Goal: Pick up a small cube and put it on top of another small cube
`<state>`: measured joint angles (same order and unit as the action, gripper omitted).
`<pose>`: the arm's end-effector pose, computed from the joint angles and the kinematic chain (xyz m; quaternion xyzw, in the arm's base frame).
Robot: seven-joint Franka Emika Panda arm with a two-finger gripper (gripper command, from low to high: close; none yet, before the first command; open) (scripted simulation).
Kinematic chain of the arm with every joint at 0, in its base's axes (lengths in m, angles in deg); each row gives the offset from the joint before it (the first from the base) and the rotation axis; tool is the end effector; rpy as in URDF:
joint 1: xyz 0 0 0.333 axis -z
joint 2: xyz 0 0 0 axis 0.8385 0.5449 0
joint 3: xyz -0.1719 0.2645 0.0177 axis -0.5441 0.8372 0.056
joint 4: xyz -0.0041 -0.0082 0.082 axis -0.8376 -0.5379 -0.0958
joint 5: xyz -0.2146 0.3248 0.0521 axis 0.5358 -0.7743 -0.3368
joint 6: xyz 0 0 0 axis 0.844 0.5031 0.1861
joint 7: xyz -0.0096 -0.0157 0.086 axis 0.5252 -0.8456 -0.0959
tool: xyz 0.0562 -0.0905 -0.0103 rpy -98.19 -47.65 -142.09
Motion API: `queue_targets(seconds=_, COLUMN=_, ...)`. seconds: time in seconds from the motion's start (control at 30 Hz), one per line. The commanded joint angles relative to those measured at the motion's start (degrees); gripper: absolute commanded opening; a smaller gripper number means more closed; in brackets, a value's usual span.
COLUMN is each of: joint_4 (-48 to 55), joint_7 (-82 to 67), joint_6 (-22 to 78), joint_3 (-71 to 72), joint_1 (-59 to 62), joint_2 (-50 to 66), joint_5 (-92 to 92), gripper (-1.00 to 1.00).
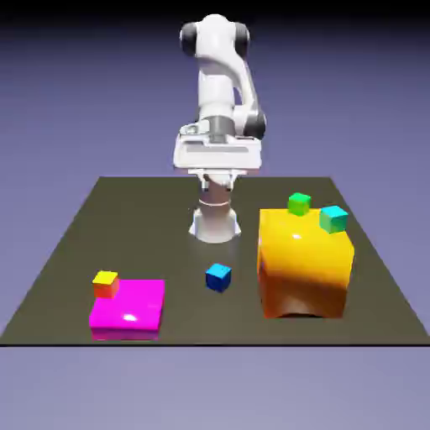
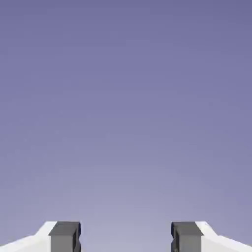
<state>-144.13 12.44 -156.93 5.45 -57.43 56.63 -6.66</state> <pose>0.3946 0.0013 0.4373 -0.8678 0.3538 -0.3216 0.1355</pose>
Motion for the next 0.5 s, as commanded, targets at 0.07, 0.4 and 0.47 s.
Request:
queue_targets(seconds=0.07, joint_4=0.80, joint_7=3.15, joint_6=6.54, joint_3=-0.13, joint_1=0.59, joint_2=6.23, joint_5=-2.74, gripper=0.00)
queue_targets(seconds=0.4, joint_4=3.48, joint_7=13.62, joint_6=28.32, joint_3=-0.55, joint_1=2.56, joint_2=27.00, joint_5=-11.88, gripper=0.00)
queue_targets(seconds=0.47, joint_4=4.01, joint_7=15.72, joint_6=32.68, joint_3=-0.64, joint_1=2.95, joint_2=31.15, joint_5=-13.70, gripper=0.00)
